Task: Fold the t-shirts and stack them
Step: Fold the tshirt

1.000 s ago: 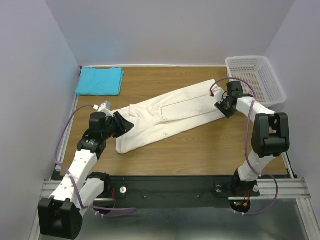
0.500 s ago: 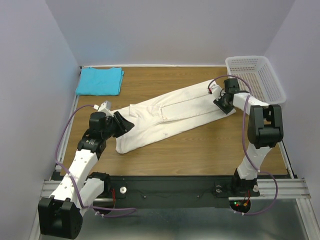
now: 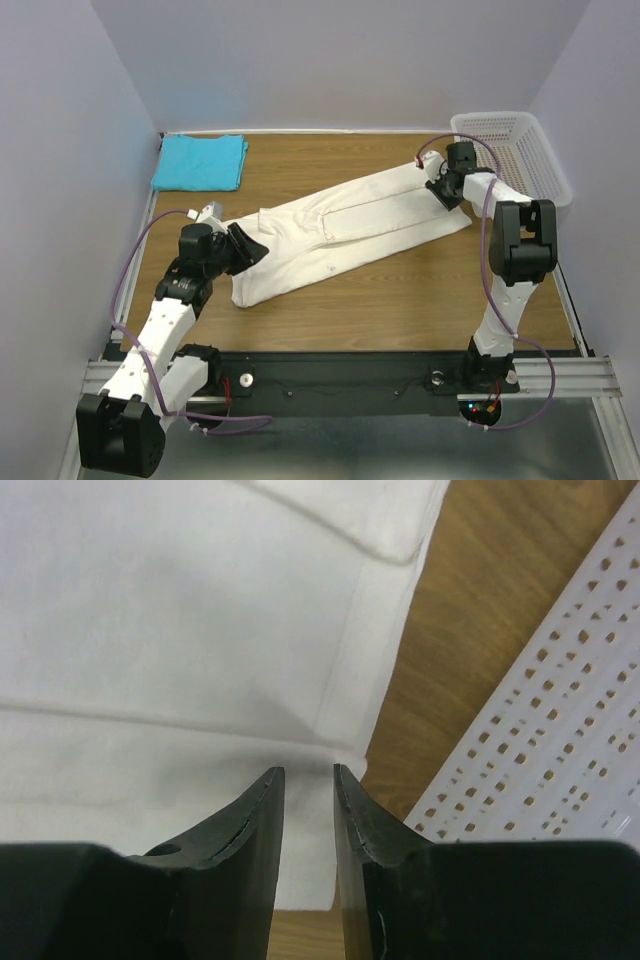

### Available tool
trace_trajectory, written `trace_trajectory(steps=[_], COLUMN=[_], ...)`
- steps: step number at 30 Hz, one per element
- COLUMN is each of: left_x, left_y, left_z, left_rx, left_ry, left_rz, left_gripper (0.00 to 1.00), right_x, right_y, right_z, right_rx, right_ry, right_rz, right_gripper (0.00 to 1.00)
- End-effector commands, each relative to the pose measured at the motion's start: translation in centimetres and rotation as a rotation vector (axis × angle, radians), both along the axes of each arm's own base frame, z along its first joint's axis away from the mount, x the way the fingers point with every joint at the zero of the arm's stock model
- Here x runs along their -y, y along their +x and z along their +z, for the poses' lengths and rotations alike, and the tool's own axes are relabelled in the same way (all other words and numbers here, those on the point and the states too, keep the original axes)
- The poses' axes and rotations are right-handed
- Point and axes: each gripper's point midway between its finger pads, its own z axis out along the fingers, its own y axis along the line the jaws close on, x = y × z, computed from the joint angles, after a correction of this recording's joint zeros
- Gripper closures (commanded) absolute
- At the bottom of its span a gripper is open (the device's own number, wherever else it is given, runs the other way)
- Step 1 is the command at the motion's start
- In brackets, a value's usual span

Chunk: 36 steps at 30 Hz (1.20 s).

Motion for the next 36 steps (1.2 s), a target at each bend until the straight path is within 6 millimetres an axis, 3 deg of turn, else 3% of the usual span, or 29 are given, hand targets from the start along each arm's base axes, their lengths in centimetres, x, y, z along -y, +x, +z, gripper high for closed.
trace_trajectory(steps=[1, 7, 10, 14, 18, 28, 36], left_x=[-0.1, 0.0, -0.1, 0.0, 0.1, 0.1, 0.1], left_y=[0.2, 0.1, 0.0, 0.0, 0.0, 0.0, 0.0], left_z=[0.0, 0.0, 0.2, 0.1, -0.1, -0.1, 0.0], left_rx=[0.022, 0.018, 0.021, 0.02, 0.016, 0.016, 0.019], left_ry=[0.002, 0.003, 0.003, -0.001, 0.001, -0.001, -0.002], left_rz=[-0.004, -0.008, -0.006, -0.009, -0.017, -0.014, -0.016], left_gripper=[0.47, 0.47, 0.47, 0.47, 0.47, 0.48, 0.48], right_x=[-0.5, -1.0, -0.3, 0.9, 1.3, 2.1, 2.0], right_y=[3.3, 5.3, 4.3, 0.9, -0.8, -1.7, -0.8], right_z=[1.8, 3.4, 4.1, 3.2, 2.3, 1.1, 0.3], right_rx=[0.098, 0.154, 0.152, 0.091, 0.056, 0.021, 0.015], right_ry=[0.042, 0.101, 0.051, -0.02, -0.024, -0.03, -0.017], right_rz=[-0.049, -0.106, -0.091, -0.057, -0.069, -0.105, -0.117], right_gripper=[0.68, 0.68, 0.68, 0.71, 0.74, 0.79, 0.79])
